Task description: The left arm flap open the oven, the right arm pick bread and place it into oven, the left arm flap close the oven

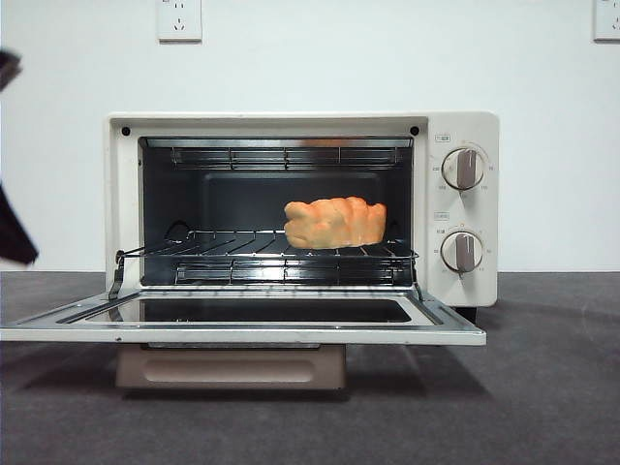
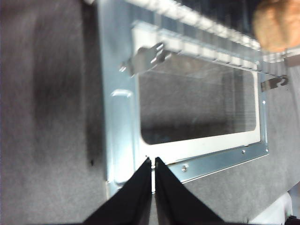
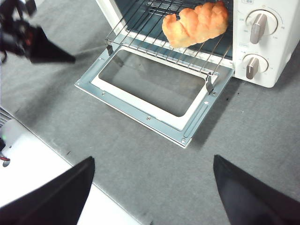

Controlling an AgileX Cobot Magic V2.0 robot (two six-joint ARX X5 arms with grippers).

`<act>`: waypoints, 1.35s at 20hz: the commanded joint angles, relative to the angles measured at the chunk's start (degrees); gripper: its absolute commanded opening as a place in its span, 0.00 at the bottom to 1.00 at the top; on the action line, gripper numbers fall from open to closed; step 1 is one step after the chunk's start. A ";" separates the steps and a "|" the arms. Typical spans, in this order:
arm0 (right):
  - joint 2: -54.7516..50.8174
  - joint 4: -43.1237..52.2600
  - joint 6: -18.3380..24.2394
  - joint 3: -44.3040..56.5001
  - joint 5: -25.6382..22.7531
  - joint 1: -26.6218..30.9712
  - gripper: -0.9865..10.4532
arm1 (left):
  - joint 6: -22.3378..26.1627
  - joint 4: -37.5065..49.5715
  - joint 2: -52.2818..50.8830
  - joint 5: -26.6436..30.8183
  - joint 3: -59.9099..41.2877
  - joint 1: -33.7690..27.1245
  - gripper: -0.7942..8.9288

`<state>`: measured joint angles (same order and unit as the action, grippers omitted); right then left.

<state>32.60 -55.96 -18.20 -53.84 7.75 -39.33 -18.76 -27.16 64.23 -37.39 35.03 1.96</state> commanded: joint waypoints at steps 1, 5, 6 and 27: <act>0.17 0.37 0.20 -1.07 -0.13 -0.46 0.44 | -4.09 4.50 0.31 -1.18 -3.32 -0.96 0.10; 0.17 0.37 0.20 -1.07 -0.26 -0.46 0.44 | -5.79 8.92 0.31 -1.68 -7.69 -2.73 0.10; 0.17 0.37 0.17 -1.07 -0.26 -0.46 0.44 | -6.47 10.10 0.31 -1.51 -8.83 -3.19 0.10; 0.22 0.68 0.22 -1.07 -1.81 -0.46 0.44 | -8.96 14.60 4.11 -4.76 -14.36 -4.44 0.10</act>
<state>32.60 -55.90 -18.20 -53.84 5.98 -39.33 -27.83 -13.28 67.35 -41.78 20.58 -2.52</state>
